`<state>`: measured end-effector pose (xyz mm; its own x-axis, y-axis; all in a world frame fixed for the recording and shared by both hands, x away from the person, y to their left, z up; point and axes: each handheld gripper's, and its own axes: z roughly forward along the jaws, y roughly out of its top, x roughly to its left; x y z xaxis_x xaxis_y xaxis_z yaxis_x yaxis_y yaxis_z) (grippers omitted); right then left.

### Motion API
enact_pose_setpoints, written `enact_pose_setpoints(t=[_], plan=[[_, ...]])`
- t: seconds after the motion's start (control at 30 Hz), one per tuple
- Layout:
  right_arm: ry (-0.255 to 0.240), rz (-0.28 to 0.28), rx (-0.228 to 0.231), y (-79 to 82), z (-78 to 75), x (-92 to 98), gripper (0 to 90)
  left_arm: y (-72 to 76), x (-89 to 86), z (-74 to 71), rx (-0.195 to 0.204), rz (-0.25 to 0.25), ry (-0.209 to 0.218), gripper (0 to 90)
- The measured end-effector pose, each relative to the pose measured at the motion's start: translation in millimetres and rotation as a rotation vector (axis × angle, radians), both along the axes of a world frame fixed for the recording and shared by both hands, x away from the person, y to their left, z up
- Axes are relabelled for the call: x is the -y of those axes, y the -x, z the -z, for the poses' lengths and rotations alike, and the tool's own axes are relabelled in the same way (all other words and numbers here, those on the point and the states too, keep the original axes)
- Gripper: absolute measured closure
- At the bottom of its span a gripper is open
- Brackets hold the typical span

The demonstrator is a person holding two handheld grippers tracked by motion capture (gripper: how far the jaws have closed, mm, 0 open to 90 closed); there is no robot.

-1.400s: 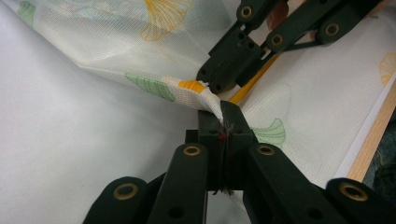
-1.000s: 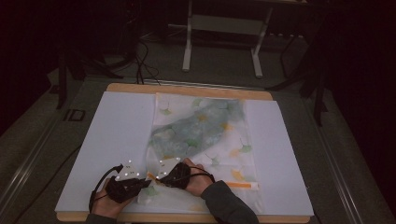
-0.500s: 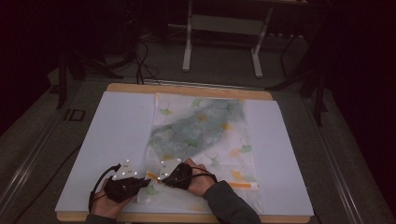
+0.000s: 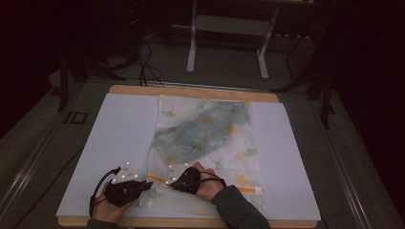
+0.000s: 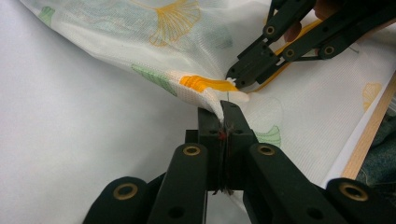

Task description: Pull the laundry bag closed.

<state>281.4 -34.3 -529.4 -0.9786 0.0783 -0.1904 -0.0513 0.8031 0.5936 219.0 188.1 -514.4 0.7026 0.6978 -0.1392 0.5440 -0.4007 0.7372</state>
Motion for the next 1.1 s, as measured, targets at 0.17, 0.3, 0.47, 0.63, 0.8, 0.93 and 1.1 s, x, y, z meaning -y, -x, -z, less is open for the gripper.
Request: enact_pose_setpoints(t=[0.17, 0.3, 0.47, 0.63, 0.8, 0.93, 1.1], plan=[[0.018, 0.011, 0.014, 0.8, -1.2, 7.9, 90.0, 0.1, -2.2, -0.8, 0.003, -0.002, 0.007, 88.7], [0.021, 0.014, 0.015, 0.5, -1.4, 12.1, 90.0, 0.3, -3.2, -0.7, 0.001, -0.008, 0.014, 88.7], [0.037, 0.021, 0.023, 1.7, -2.3, 17.9, 90.0, 0.2, -5.3, -0.7, 0.001, -0.013, 0.016, 88.7], [0.05, 0.026, 0.034, 2.2, -3.9, 23.7, 90.0, 0.2, -6.1, -0.6, -0.002, -0.016, 0.023, 88.7], [0.059, 0.033, 0.041, 2.5, -4.9, 28.3, 90.0, 0.1, -6.9, -0.4, -0.003, -0.016, 0.026, 88.7], [0.066, 0.036, 0.049, 3.2, -6.5, 32.9, 90.0, 0.0, -6.5, -0.1, -0.003, -0.015, 0.024, 88.7], [0.076, 0.041, 0.057, 3.2, -6.7, 36.2, 90.0, -0.1, -8.0, 0.3, -0.006, -0.015, 0.026, 88.7]])
